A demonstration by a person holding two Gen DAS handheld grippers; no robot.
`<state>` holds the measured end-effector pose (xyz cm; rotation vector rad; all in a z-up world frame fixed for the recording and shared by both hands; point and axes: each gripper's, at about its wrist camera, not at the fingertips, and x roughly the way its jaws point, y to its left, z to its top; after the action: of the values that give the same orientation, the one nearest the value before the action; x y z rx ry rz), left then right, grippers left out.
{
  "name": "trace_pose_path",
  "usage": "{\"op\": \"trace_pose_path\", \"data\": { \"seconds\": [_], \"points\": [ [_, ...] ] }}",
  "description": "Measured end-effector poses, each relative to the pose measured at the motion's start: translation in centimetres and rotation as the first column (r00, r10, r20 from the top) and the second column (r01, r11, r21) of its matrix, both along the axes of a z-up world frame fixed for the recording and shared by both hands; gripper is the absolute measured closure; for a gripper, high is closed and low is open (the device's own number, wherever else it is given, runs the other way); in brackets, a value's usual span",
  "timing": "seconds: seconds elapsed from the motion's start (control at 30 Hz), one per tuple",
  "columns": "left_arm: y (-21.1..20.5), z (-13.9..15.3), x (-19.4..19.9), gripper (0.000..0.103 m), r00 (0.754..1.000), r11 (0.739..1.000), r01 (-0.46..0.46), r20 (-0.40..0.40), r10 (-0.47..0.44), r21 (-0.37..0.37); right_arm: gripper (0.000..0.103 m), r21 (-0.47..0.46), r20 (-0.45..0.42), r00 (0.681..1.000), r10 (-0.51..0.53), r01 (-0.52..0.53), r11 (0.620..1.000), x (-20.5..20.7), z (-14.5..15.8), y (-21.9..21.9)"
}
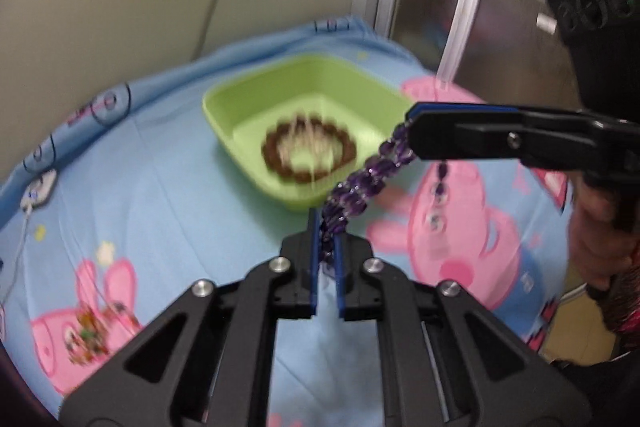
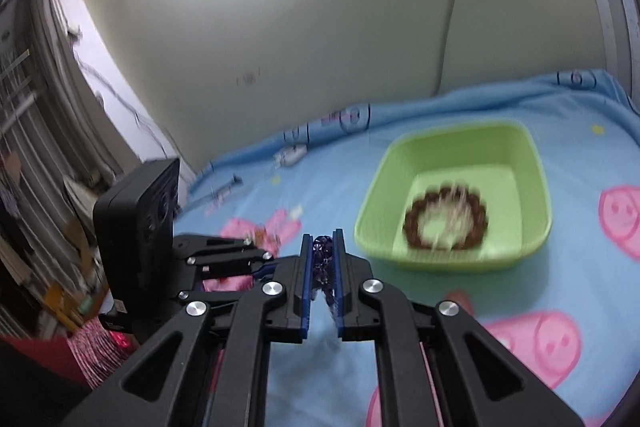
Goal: Organize jewelry
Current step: 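Carry the purple bracelet over the basket and open the right gripper, then grasp the orange-and-clear bead necklace with the right gripper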
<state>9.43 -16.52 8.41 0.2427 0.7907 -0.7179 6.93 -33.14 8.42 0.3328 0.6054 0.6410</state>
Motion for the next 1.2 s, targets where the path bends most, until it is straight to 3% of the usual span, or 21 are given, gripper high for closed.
{"op": "trace_pose_path", "data": {
  "seconds": [0.17, 0.27, 0.47, 0.63, 0.7, 0.77, 0.83, 0.93, 1.07, 1.2],
  "points": [
    [-2.4, 4.4, 3.3, 0.097, 0.999, 1.0, -0.01, 0.05, 0.011, -0.029, 0.103, 0.035, 0.034, 0.998, -0.06, 0.059, 0.998, 3.2, 3.2, -2.6],
    [-3.8, 5.2, 5.8, 0.097, 0.999, 0.999, -0.023, 0.037, 0.024, -0.039, 0.103, 0.035, 0.026, 0.994, -0.104, 0.103, 0.994, 5.6, 3.8, -4.2],
    [-6.9, 2.9, 11.9, 0.097, 0.996, 0.997, -0.076, -0.05, 0.076, -0.012, 0.103, 0.011, -0.038, 0.984, -0.171, 0.172, 0.985, 9.8, 2.0, -6.5],
    [-8.4, 0.3, 14.9, 0.095, 0.986, 0.991, -0.134, -0.1, 0.136, 0.032, 0.103, -0.011, -0.076, 0.974, -0.212, 0.211, 0.977, 11.9, -0.6, -6.9],
    [-8.7, -0.7, 15.9, 0.065, 0.976, 0.984, -0.155, -0.143, 0.167, 0.091, 0.103, 0.023, -0.091, 0.971, -0.221, 0.224, 0.974, 12.1, -1.2, -7.3],
    [-8.3, -0.8, 16.1, 0.061, 0.97, 0.98, -0.175, -0.152, 0.188, 0.098, 0.103, 0.071, -0.112, 0.971, -0.21, 0.219, 0.973, 12.8, -1.6, -7.5],
    [-7.2, -0.2, 15.4, 0.061, 0.974, 0.981, -0.177, -0.13, 0.187, 0.08, 0.1, 0.099, -0.113, 0.972, -0.205, 0.216, 0.971, 12.1, -1.7, -7.4],
    [-4.0, 1.4, 13.7, 0.061, 0.975, 0.981, -0.192, -0.103, 0.195, 0.038, 0.083, 0.096, -0.084, 0.975, -0.205, 0.213, 0.972, 10.5, -1.3, -6.5],
    [3.0, 3.6, 10.1, 0.061, 0.973, 0.974, -0.225, -0.061, 0.224, -0.016, 0.082, 0.098, -0.028, 0.991, -0.132, 0.134, 0.986, 7.5, -0.8, -3.5],
    [12.8, 4.1, 5.6, 0.061, 0.935, 0.935, -0.356, -0.001, 0.356, -0.011, 0.082, 0.045, -0.009, 1.0, 0.014, -0.013, 0.999, 5.0, -1.8, 1.9]
  ]
}}
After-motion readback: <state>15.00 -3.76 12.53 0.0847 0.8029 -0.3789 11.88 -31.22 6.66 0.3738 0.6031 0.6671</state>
